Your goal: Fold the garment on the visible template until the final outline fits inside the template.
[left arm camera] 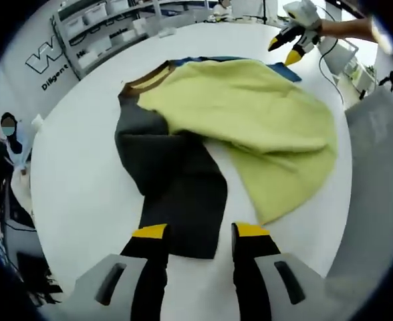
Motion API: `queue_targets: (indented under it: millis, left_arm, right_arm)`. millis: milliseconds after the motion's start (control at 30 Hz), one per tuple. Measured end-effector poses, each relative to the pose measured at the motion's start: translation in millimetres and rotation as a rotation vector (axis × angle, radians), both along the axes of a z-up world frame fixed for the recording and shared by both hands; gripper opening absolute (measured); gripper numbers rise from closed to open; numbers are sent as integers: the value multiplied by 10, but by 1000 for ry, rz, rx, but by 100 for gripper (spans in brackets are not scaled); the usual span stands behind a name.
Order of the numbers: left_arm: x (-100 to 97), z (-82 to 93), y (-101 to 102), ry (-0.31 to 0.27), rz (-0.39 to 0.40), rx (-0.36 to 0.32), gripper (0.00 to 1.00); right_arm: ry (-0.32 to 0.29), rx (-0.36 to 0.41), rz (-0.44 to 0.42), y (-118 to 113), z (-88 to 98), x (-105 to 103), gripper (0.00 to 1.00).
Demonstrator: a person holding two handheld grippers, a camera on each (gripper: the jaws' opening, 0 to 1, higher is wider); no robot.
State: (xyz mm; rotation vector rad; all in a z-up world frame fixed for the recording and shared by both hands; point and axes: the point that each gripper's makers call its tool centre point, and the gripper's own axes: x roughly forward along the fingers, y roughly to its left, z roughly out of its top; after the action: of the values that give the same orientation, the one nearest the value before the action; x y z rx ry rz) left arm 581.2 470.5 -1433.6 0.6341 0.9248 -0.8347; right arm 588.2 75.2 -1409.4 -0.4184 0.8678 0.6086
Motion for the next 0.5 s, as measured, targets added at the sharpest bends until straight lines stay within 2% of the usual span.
queue_targets:
  millis: [167, 200, 400, 433, 500]
  left_arm:
    - [-102, -123, 72, 41, 10, 32, 23]
    - [-68, -99, 50, 19, 14, 17, 23]
    - [-93, -120, 31, 41, 37, 15, 21]
    - [-100, -124, 30, 45, 41, 18, 18]
    - [-114, -141, 81, 44, 41, 64, 4]
  right_arm:
    - [-7, -13, -16, -162, 73, 9, 44]
    - [-9, -12, -19, -186, 87, 12, 44]
    - [-6, -9, -53, -297, 76, -17, 43]
    - [-5, -10, -54, -300, 70, -25, 43]
    - [-1, -11, -55, -303, 53, -48, 43]
